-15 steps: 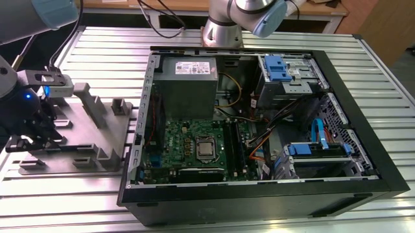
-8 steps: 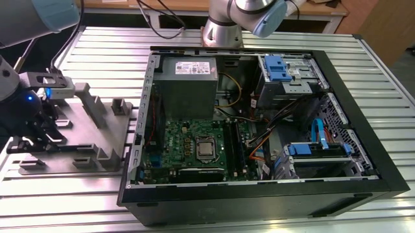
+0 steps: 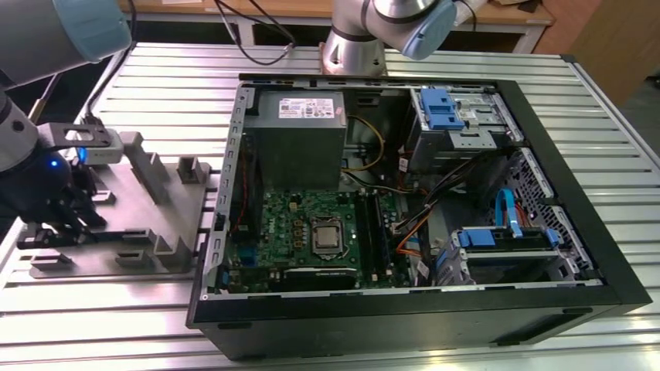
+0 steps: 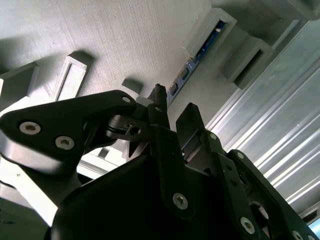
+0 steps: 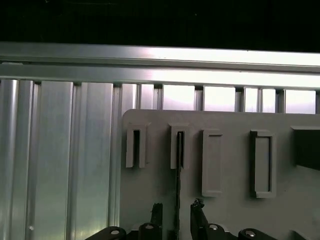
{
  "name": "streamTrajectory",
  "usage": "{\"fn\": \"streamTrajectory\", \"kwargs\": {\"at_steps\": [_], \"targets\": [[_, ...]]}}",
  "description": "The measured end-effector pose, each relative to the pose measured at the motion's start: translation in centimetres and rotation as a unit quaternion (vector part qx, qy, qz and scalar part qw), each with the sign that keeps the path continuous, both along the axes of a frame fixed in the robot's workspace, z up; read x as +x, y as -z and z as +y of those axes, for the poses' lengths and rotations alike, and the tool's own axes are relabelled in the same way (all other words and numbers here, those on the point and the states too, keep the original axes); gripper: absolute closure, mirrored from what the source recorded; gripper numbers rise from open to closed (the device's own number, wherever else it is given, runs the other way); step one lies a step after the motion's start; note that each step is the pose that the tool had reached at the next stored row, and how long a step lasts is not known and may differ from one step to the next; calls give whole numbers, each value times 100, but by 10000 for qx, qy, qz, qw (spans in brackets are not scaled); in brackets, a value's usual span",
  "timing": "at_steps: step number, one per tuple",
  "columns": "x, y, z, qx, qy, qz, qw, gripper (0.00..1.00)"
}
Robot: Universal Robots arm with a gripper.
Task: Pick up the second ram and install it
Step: 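Pick up the second ram and move it above second insertion slot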
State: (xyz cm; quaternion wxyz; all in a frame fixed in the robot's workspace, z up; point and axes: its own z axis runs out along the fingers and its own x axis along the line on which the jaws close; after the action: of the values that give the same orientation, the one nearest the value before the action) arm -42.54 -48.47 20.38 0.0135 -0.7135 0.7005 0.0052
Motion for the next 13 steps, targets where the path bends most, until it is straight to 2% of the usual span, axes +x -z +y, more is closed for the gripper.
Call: {"fn": "streamTrajectory", "kwargs": {"at_steps": [8,10,11,13], "targets": [[0,8,0,0,0,0,10000,64],[0,9,0,0,0,0,10000,66],[0,9,0,0,0,0,10000,73],[0,10,0,0,0,0,10000,73]]}}
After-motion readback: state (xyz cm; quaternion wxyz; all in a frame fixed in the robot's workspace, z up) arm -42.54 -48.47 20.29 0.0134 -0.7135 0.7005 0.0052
